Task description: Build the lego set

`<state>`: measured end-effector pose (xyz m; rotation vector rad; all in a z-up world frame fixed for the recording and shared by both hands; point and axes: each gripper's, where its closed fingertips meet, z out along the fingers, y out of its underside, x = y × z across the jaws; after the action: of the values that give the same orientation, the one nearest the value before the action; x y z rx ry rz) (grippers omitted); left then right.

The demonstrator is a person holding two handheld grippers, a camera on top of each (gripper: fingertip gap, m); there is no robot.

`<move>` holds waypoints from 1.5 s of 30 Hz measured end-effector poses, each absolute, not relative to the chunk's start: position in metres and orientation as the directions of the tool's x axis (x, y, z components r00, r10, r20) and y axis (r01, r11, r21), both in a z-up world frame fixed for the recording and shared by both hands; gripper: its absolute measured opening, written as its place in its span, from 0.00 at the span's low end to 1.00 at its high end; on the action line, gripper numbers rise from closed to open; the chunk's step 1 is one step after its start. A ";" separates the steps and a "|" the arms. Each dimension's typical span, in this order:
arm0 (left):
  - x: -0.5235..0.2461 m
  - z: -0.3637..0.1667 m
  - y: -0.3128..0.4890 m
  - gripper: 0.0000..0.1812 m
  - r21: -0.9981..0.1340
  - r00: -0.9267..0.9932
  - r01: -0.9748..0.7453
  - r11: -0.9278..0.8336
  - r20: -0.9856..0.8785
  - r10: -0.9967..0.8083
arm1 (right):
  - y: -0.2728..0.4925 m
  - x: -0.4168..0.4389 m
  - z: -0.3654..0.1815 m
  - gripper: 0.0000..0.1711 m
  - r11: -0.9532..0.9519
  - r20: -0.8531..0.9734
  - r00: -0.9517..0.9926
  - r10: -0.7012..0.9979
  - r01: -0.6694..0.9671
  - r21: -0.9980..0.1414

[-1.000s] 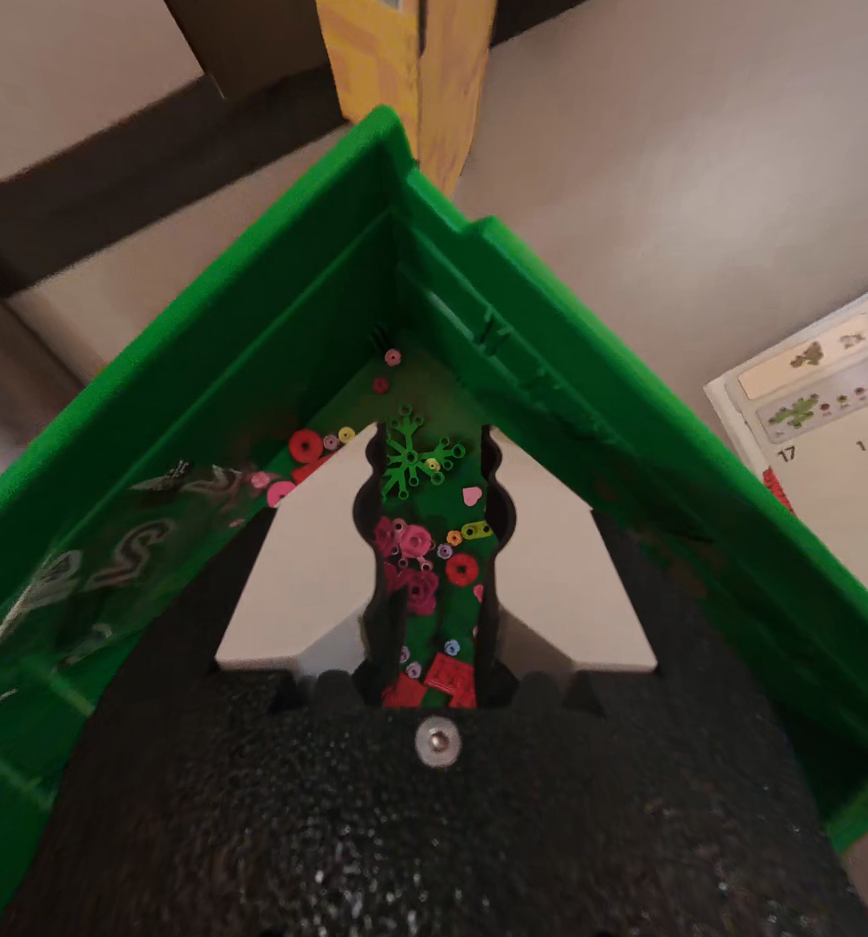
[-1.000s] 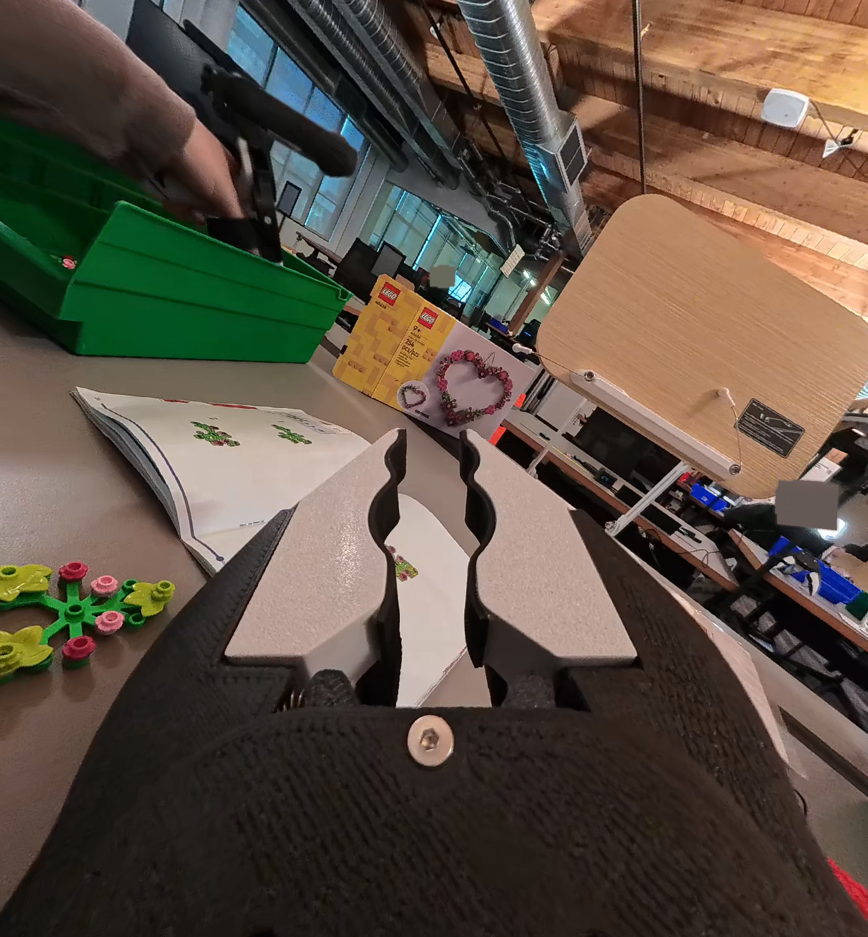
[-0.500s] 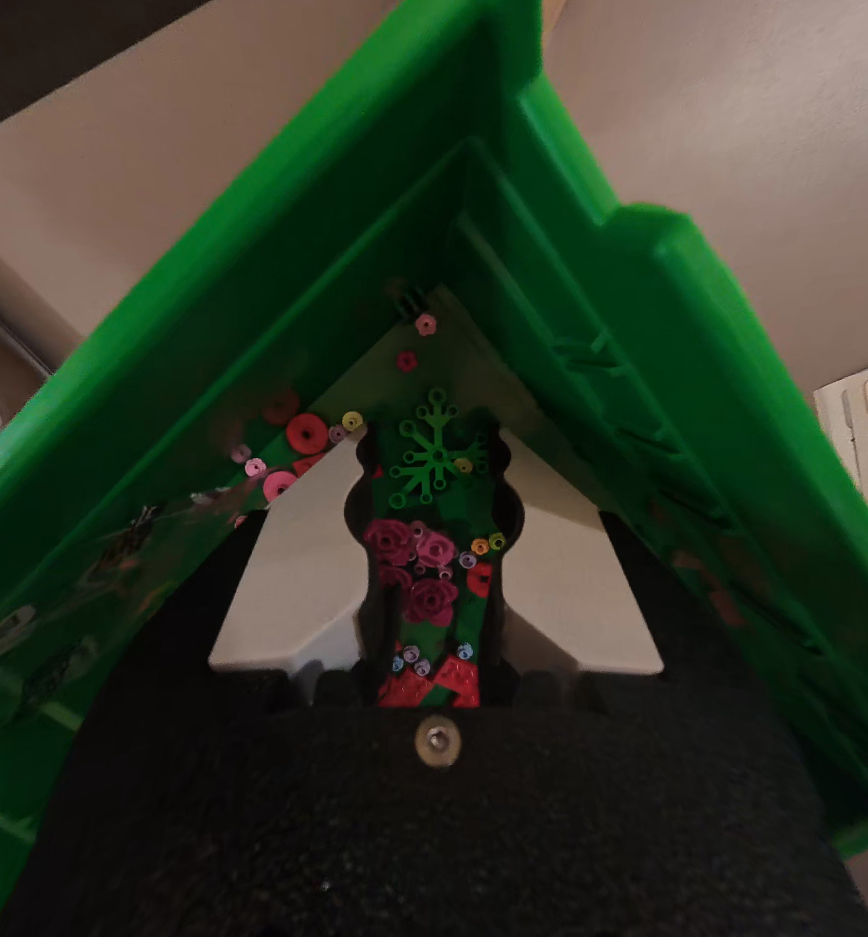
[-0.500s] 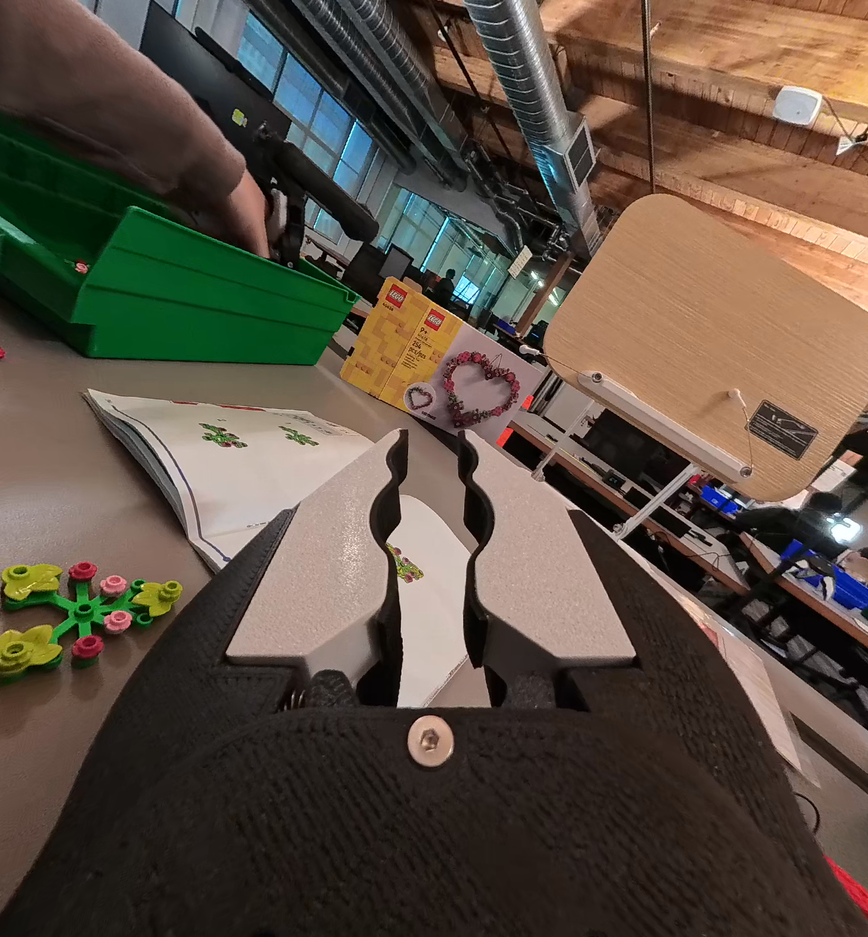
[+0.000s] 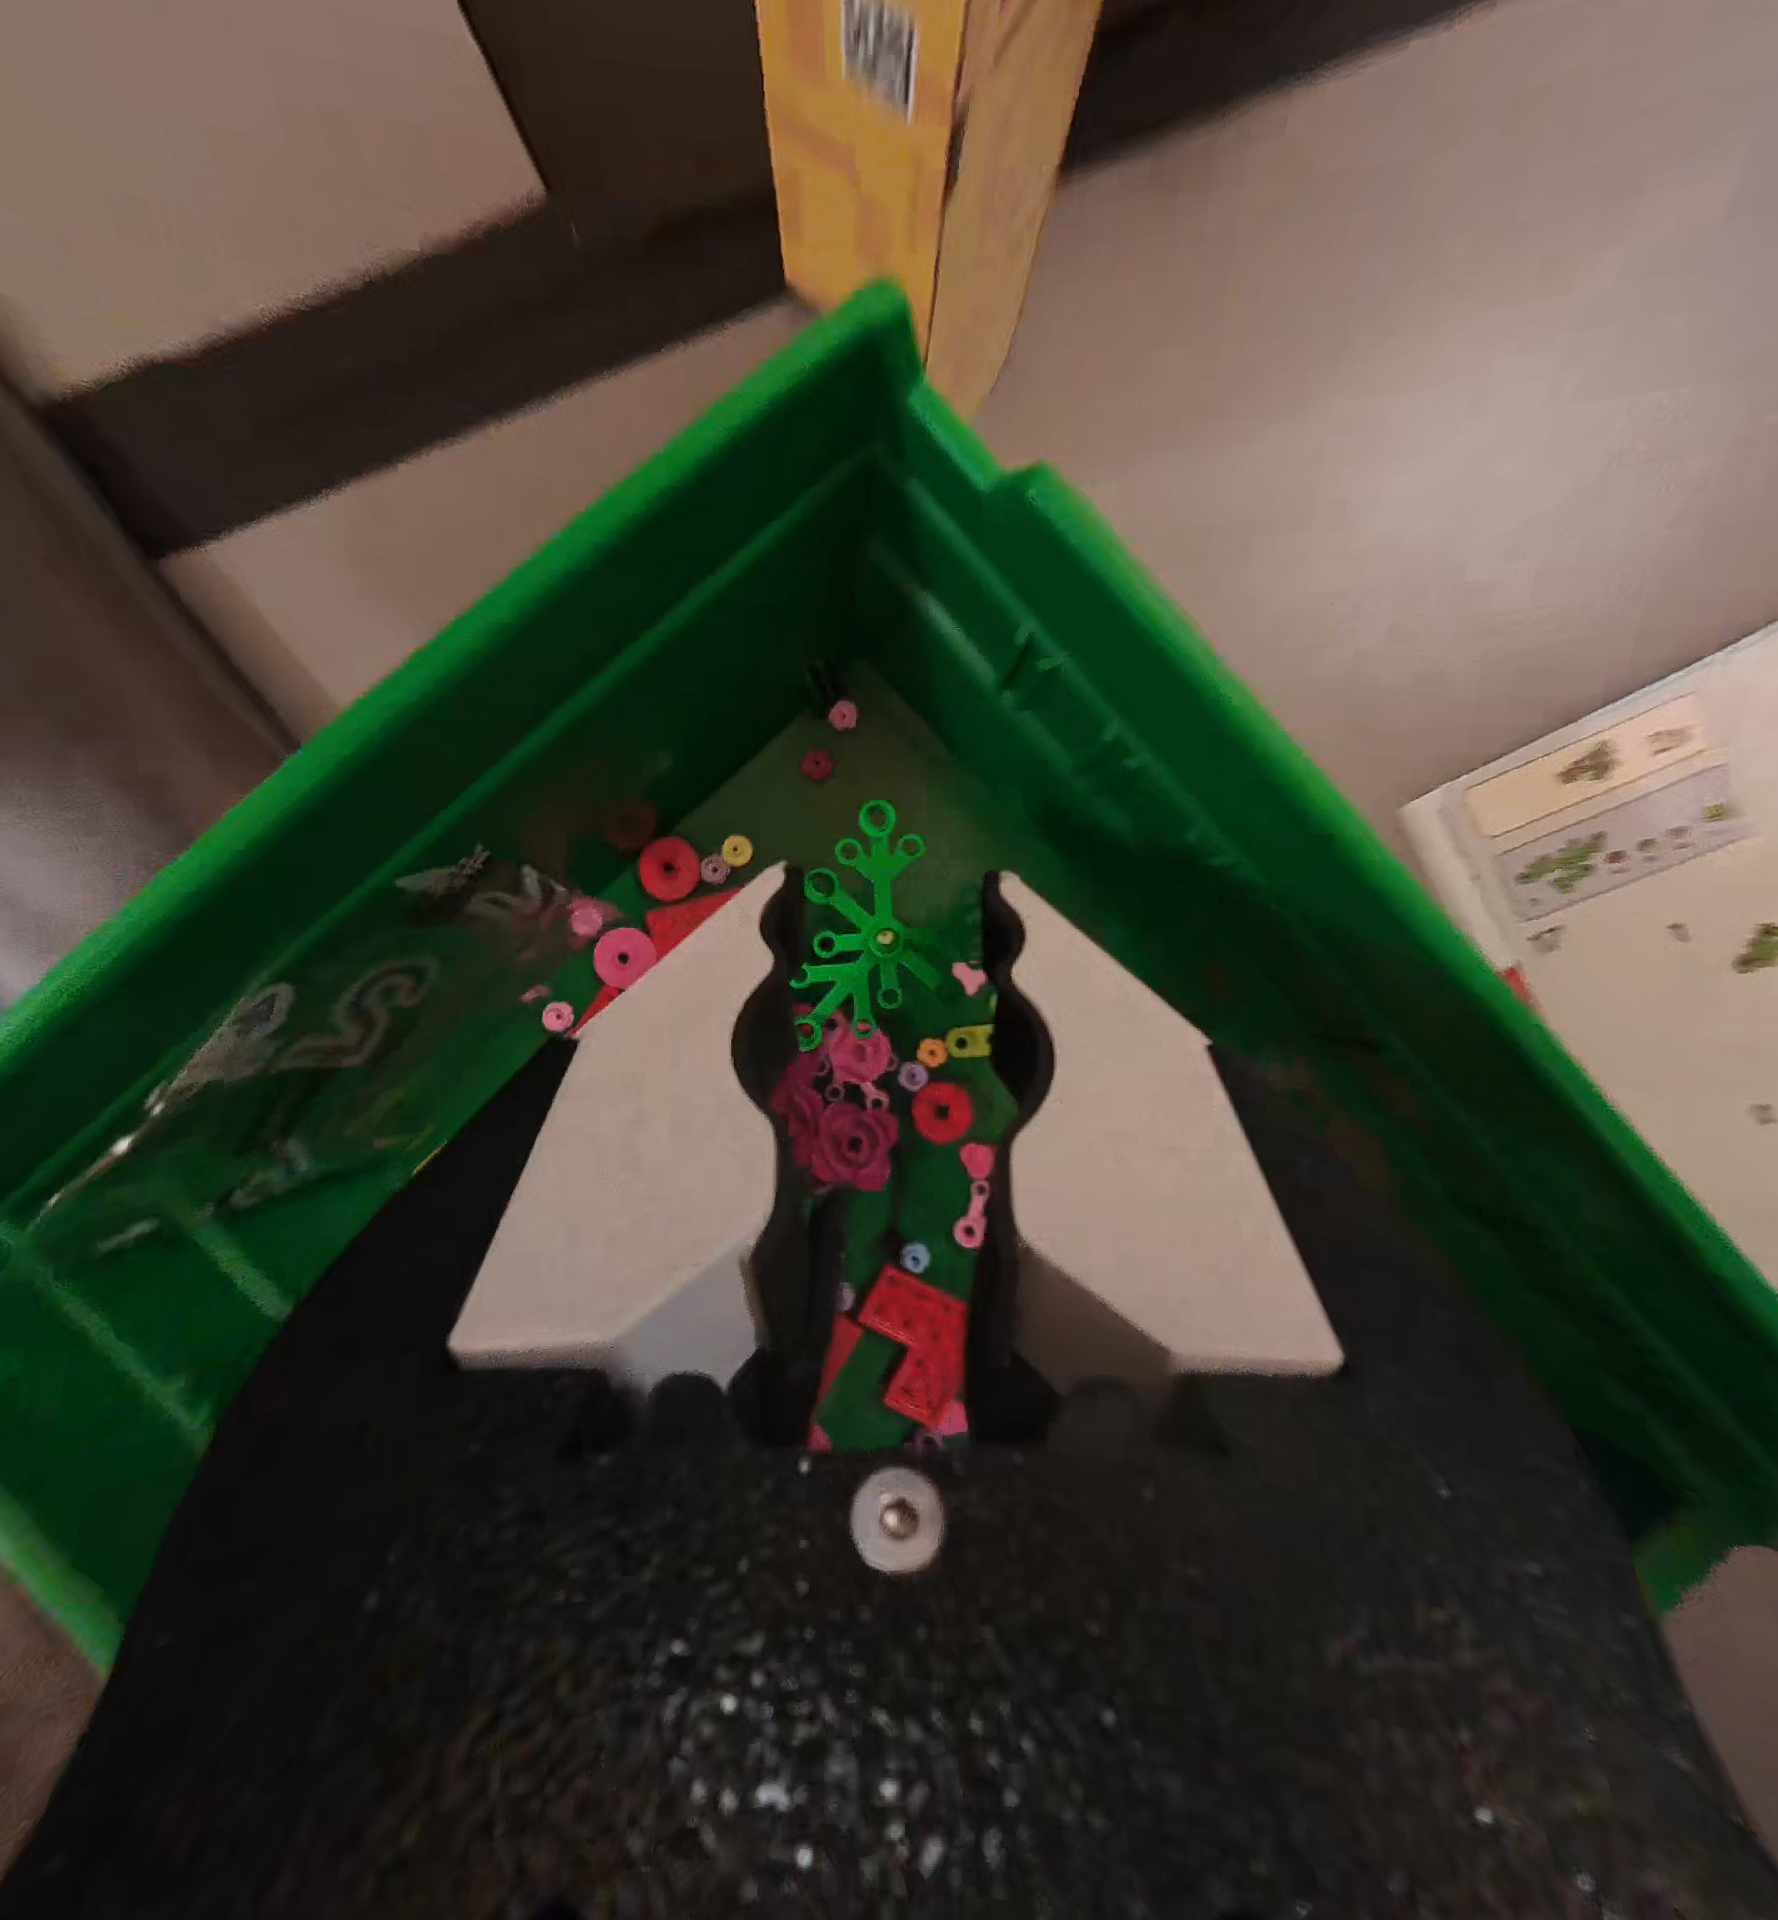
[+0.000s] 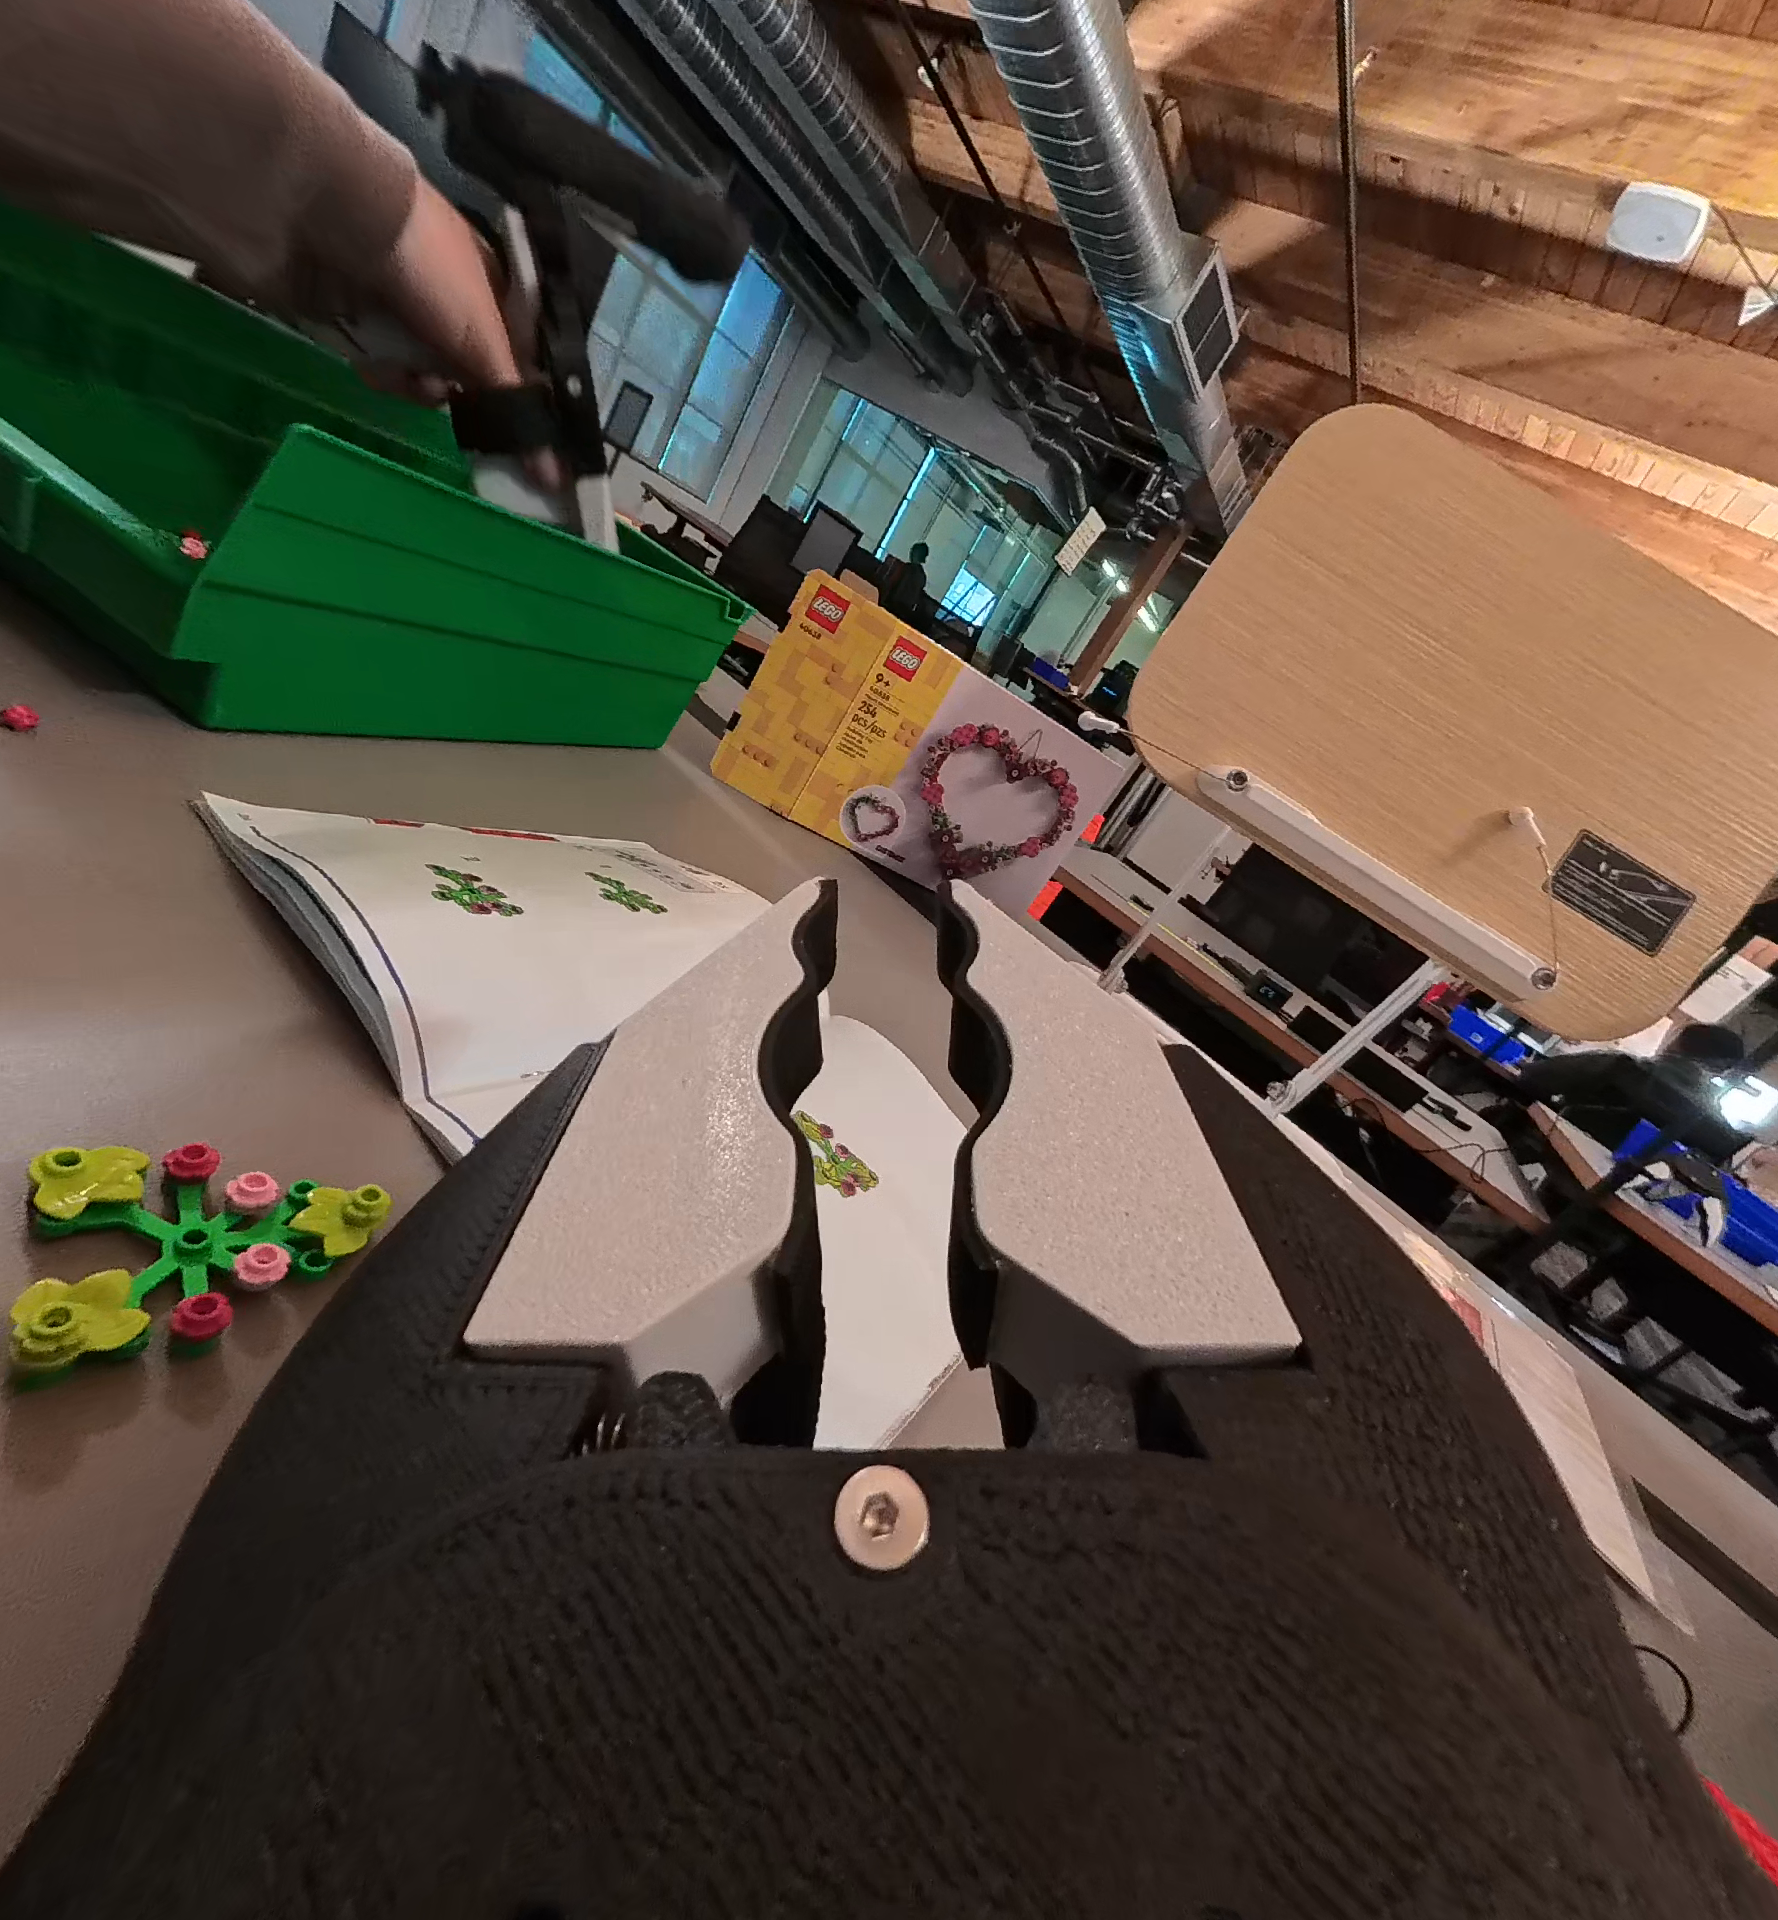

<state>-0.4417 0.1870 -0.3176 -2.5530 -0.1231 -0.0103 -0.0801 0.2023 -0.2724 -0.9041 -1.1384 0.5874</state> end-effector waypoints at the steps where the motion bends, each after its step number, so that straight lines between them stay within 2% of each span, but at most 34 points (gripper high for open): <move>1: -0.438 -0.304 0.186 0.17 -0.612 0.995 0.100 -0.785 0.056 0.083 | 0.202 -0.080 -0.273 0.10 0.530 0.513 0.332 0.791 0.044 -0.847; 5: -0.397 -0.229 0.177 0.17 -0.857 0.978 0.152 -0.493 0.201 -0.048 | 0.197 -0.081 -0.270 0.10 0.550 0.529 0.328 0.783 0.034 -0.835; 8: -0.350 -0.168 0.157 0.17 -0.937 0.925 0.252 -0.243 0.307 -0.224 | 0.186 -0.085 -0.262 0.11 0.527 0.504 0.295 0.812 0.001 -0.850; 10: -0.315 -0.138 0.142 0.17 -0.939 0.873 0.324 -0.115 0.344 -0.346 | 0.172 -0.097 -0.244 0.13 0.507 0.489 0.278 0.827 0.007 -0.862; 12: -0.281 -0.118 0.129 0.17 -0.925 0.828 0.379 -0.018 0.347 -0.440 | 0.148 -0.116 -0.211 0.15 0.474 0.447 0.249 0.859 -0.058 -0.879; 18: -0.204 -0.094 0.110 0.17 -0.878 0.792 0.426 0.218 0.245 -0.559 | 0.108 -0.168 -0.132 0.17 0.418 0.382 0.202 0.902 -0.182 -0.890; 22: -0.175 -0.103 0.109 0.17 -0.881 0.800 0.397 0.257 0.195 -0.567 | 0.105 -0.176 -0.123 0.10 0.471 0.426 0.242 0.872 -0.177 -0.864; 24: -0.166 -0.106 0.107 0.17 -0.875 0.781 0.414 0.250 0.201 -0.592 | 0.106 -0.173 -0.123 0.02 0.504 0.451 0.271 0.850 -0.172 -0.847; 25: -0.164 -0.107 0.106 0.17 -0.870 0.769 0.427 0.246 0.207 -0.605 | 0.106 -0.170 -0.124 0.01 0.524 0.465 0.293 0.836 -0.173 -0.834; 27: -0.157 -0.112 0.102 0.17 -0.877 0.754 0.419 0.235 0.191 -0.629 | 0.105 -0.163 -0.127 0.01 0.616 0.551 0.326 0.768 -0.143 -0.775; 29: -0.154 -0.118 0.098 0.17 -0.893 0.768 0.378 0.243 0.156 -0.621 | 0.103 -0.152 -0.133 0.01 0.745 0.678 0.349 0.647 -0.098 -0.660; 33: -0.157 -0.135 0.090 0.22 -0.932 0.806 0.304 0.197 0.141 -0.575 | 0.101 -0.122 -0.156 0.01 0.952 0.893 0.352 0.280 0.017 -0.305; 36: -0.149 -0.156 0.092 0.23 -0.967 0.809 0.242 0.084 0.153 -0.567 | 0.099 -0.101 -0.185 0.01 0.997 0.959 0.281 0.029 0.061 -0.048; 40: -0.107 -0.198 0.091 0.22 -0.989 0.757 0.105 -0.099 0.144 -0.637 | 0.100 -0.078 -0.210 0.01 0.997 0.978 0.200 -0.058 0.062 0.046; 45: -0.063 -0.222 0.084 0.18 -0.997 0.679 -0.014 -0.079 0.049 -0.732 | 0.093 -0.059 -0.224 0.01 0.990 0.980 0.142 -0.137 0.030 0.134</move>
<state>-0.0626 0.0841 -0.2224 -1.5521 0.6358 -0.6666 -0.0591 0.0935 -0.2244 0.0897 -1.4243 -0.1210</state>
